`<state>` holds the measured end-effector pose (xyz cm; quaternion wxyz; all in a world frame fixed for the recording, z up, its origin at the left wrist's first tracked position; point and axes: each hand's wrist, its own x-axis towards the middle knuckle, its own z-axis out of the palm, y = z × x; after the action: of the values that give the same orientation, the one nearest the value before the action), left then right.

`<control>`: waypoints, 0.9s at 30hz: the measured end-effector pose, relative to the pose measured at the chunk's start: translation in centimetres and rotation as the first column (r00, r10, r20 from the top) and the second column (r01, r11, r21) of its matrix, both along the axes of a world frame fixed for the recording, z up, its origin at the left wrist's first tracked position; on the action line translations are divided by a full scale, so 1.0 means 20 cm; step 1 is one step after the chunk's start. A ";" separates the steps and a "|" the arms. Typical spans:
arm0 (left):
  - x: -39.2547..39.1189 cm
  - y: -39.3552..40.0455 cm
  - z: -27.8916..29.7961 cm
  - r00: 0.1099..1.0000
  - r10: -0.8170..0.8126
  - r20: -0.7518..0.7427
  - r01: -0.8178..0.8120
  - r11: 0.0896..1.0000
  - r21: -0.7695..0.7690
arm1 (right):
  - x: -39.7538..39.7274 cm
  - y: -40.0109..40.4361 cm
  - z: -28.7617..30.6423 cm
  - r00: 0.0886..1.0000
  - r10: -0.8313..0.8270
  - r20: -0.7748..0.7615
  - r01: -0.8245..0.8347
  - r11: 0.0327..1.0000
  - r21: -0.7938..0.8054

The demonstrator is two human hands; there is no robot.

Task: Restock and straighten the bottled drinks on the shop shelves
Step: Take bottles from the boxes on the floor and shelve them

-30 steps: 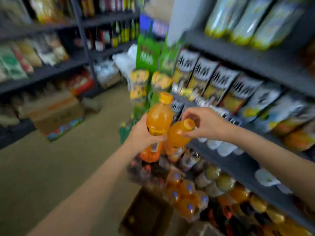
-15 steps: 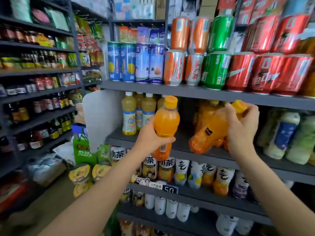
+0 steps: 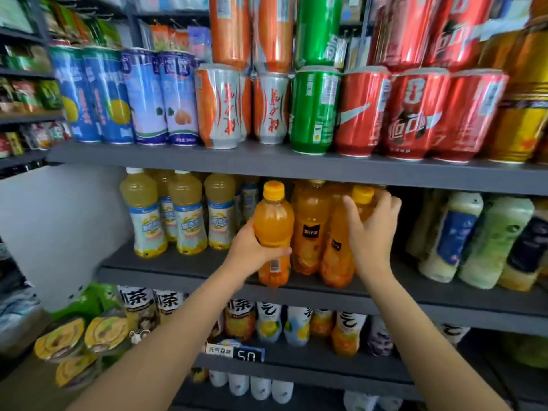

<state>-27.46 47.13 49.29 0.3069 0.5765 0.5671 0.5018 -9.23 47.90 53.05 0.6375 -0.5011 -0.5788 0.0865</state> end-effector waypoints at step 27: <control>0.06 0.17 0.01 0.976 0.170 -0.136 -0.178 0.983 -0.047 | -0.02 0.11 -0.37 0.996 -0.071 0.046 0.084 0.892 -0.445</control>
<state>-26.32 50.45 49.57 0.2407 0.5470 0.6489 0.4709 -9.54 50.00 45.71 0.5002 -0.6578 -0.5321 0.1843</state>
